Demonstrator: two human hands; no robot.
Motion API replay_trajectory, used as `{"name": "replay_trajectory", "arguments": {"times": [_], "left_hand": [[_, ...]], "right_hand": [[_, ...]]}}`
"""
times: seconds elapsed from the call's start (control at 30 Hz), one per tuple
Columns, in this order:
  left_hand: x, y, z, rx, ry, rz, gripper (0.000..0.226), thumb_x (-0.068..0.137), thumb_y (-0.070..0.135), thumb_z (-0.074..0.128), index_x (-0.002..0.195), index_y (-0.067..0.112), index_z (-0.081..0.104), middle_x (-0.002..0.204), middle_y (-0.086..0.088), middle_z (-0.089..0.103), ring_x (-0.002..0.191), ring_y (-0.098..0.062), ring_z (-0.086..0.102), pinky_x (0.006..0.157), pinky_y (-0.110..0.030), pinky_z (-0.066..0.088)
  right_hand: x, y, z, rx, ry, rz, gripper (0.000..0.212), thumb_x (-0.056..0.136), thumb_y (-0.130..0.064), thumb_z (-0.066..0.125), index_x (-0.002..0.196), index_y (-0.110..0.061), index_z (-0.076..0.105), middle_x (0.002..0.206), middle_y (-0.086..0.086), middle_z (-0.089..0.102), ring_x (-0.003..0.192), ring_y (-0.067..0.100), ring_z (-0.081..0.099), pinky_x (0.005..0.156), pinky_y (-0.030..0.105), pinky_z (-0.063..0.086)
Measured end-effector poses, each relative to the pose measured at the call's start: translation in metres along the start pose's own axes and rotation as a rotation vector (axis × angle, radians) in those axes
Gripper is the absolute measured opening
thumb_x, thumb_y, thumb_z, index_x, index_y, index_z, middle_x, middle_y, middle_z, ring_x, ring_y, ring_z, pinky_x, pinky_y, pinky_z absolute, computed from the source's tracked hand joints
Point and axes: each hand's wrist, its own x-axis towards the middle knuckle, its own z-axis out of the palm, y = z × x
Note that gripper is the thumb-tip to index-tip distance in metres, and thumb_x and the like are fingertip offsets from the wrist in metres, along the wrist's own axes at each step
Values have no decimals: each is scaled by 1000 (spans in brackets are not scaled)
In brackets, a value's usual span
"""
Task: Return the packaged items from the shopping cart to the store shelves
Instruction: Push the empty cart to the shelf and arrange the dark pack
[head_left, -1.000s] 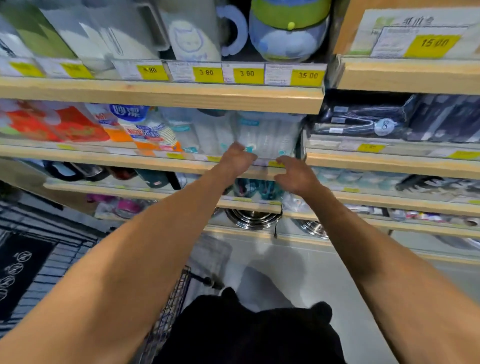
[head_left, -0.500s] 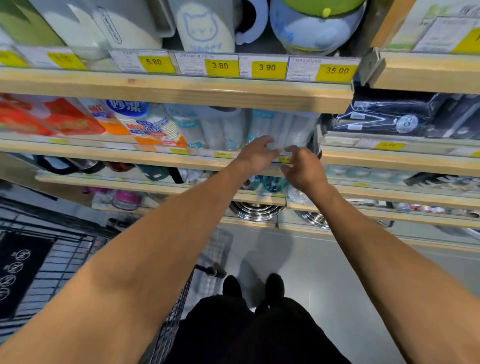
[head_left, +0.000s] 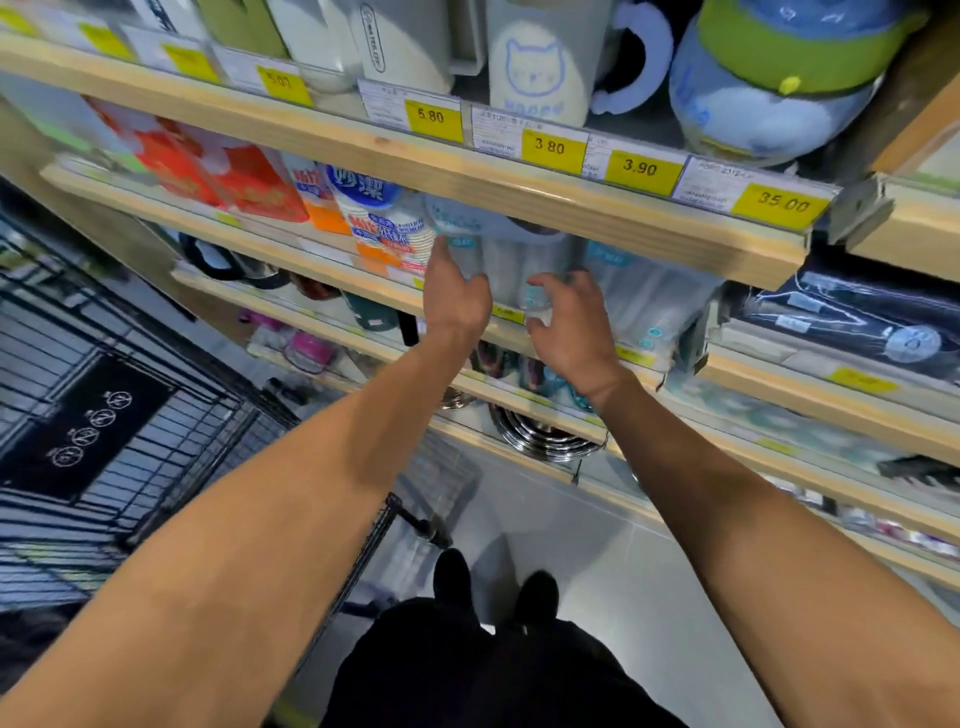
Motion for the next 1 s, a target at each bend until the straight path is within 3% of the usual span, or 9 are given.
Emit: {"name": "replay_trajectory", "arguments": {"times": [0.1,0.3,0.37,0.47,0.57,0.73,0.9,1.0], "left_hand": [[7,0,7,10,-59,8,73,73,8,45,144,17,34,140,-9,52,131,-27,49,110,-46,43],[21,1,-3,241,-211,65,78,74,8,47,149,13,28,144,-9,45,134,-26,43,113,-42,39],[21,2,-15,242,-234,13,76,81,2,48,153,16,27,147,-5,46,132,-19,44,110,-36,41],[11,0,-30,169,-215,-36,74,86,0,48,154,20,29,151,-2,46,133,-23,49,108,-42,45],[-1,-14,-42,186,-253,-28,68,89,-8,46,151,17,38,151,-5,46,136,-22,45,111,-41,41],[-37,-62,-90,307,-169,-76,39,93,1,50,130,9,61,125,-3,64,113,-16,60,90,-25,45],[-80,-162,-186,324,49,-391,18,96,12,56,91,22,70,101,-5,72,72,-11,60,63,-24,49],[-117,-205,-239,418,179,-548,22,93,15,56,77,28,63,99,-4,74,87,-24,70,79,-38,60]], "right_hand": [[3,1,-5,35,-31,22,54,86,-17,66,138,-25,52,131,17,47,127,35,46,106,36,40],[3,9,-17,54,-72,-3,61,88,-17,66,143,-29,45,135,17,46,122,36,52,100,35,44],[3,7,-16,45,-77,1,58,88,-16,66,141,-27,47,133,15,47,118,35,54,99,35,44],[1,1,-8,50,-63,15,48,87,-16,66,133,-24,54,129,12,48,113,33,57,97,37,47],[-5,-15,6,58,-79,-14,37,86,-16,67,122,-23,60,125,8,51,106,30,62,94,41,51],[-25,-51,53,102,-215,-115,25,87,-17,67,111,-21,66,111,4,62,98,27,65,87,41,54],[-59,-94,111,26,-467,-172,14,91,-19,61,102,-17,70,94,3,72,90,24,67,77,34,55],[-75,-100,151,21,-593,-104,18,94,-20,55,83,-12,67,93,7,73,90,27,67,77,34,54]]}}
